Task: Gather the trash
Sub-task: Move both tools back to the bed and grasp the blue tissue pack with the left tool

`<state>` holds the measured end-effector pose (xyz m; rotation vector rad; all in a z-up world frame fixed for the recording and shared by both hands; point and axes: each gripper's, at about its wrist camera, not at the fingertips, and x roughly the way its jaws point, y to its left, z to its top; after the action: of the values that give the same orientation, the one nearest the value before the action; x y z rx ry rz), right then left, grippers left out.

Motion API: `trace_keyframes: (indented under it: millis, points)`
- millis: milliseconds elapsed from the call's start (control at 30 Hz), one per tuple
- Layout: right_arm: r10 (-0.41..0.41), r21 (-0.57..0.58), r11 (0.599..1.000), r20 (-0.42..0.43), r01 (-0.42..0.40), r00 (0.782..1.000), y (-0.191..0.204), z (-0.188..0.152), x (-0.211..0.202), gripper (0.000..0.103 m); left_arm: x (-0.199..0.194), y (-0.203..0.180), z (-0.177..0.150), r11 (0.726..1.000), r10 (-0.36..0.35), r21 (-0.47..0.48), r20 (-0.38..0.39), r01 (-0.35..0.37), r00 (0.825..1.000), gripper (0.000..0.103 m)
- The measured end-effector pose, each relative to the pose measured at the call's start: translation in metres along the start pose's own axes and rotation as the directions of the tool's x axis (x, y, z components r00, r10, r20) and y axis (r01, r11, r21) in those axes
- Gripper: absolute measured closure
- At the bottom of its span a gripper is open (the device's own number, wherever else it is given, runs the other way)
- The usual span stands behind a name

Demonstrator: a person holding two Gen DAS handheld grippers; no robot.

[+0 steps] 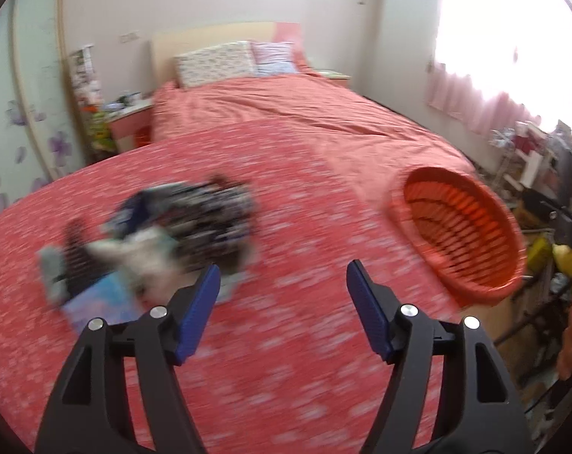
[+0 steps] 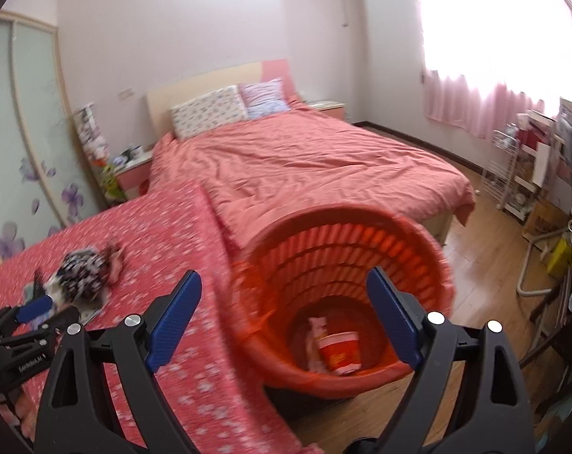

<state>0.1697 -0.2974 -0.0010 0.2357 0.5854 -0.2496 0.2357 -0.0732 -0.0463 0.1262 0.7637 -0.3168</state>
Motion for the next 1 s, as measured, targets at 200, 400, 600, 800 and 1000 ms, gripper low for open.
trace_keyframes:
  millis: [200,400,600,800,1000]
  points:
    - [0.055,-0.062,0.996,-0.075,-0.060,0.996,0.053,-0.018,0.016,0.015,-0.005,0.088,-0.029,0.983,0.148,-0.099,-0.050,-0.153,0.988,0.034]
    - [0.091,-0.130,0.986,-0.140,-0.109,0.986,0.100,-0.036,0.031,0.015,0.006,0.131,-0.045,0.966,0.175,-0.173,-0.109,-0.192,0.979,0.028]
    - [0.107,-0.160,0.978,-0.180,-0.137,0.978,0.127,-0.044,0.040,0.015,0.020,0.127,-0.041,0.974,0.189,-0.109,-0.104,-0.200,0.976,0.016]
    - [0.117,-0.162,0.975,-0.200,-0.151,0.973,0.140,-0.047,0.047,0.015,0.043,0.120,-0.034,0.968,0.222,-0.084,-0.147,-0.235,0.964,0.014]
    - [0.124,-0.173,0.971,-0.214,-0.162,0.969,0.151,-0.054,0.050,0.015,0.047,0.130,-0.036,0.961,0.202,-0.152,-0.180,-0.230,0.963,0.021]
